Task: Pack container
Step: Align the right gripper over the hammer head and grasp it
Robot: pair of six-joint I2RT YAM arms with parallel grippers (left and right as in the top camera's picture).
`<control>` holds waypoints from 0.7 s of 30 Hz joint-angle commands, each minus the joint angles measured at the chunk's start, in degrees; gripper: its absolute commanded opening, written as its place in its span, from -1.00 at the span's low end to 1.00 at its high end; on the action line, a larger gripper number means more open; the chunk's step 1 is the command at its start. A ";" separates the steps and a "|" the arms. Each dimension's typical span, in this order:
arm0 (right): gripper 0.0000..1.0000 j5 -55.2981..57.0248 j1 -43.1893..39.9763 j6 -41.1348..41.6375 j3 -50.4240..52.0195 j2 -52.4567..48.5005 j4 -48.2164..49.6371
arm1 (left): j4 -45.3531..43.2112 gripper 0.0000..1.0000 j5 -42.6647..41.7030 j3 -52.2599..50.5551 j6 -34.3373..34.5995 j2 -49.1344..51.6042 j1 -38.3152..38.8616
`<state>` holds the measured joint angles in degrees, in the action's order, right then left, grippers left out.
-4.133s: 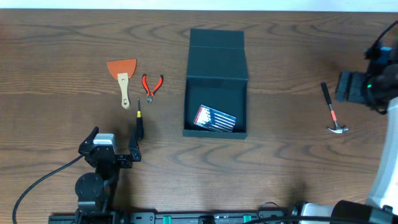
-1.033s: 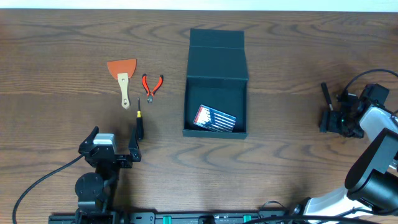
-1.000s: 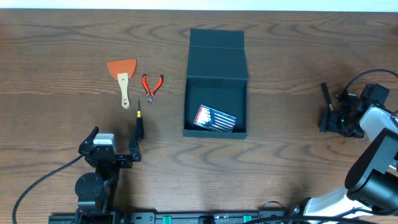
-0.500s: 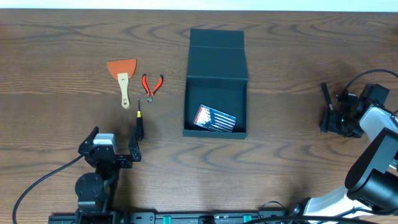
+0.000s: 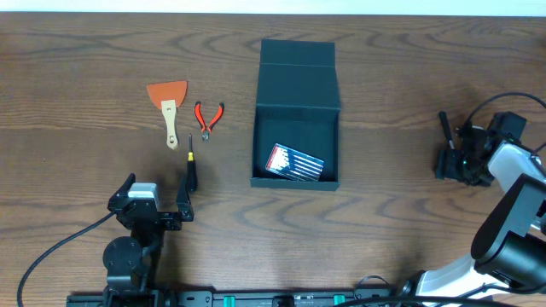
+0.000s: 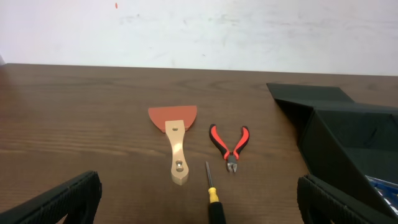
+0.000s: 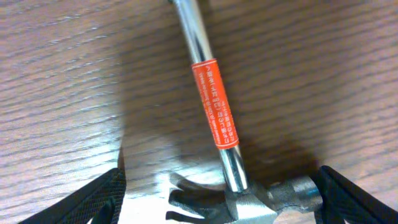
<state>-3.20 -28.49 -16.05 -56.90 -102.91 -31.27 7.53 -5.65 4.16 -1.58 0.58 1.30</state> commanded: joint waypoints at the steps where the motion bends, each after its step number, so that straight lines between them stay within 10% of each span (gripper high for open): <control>1: 0.53 -3.26 1.66 1.46 0.35 -1.25 -0.70 | -0.02 0.97 -0.33 -0.33 -0.79 -0.35 0.17; 21: 0.57 -2.62 6.56 4.48 0.35 -1.25 -0.87 | -0.02 0.97 -0.33 -0.33 -0.79 -0.35 0.17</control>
<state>-2.94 -22.63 -13.85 -56.97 -102.91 -31.46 7.53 -5.65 4.16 -1.58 0.58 1.30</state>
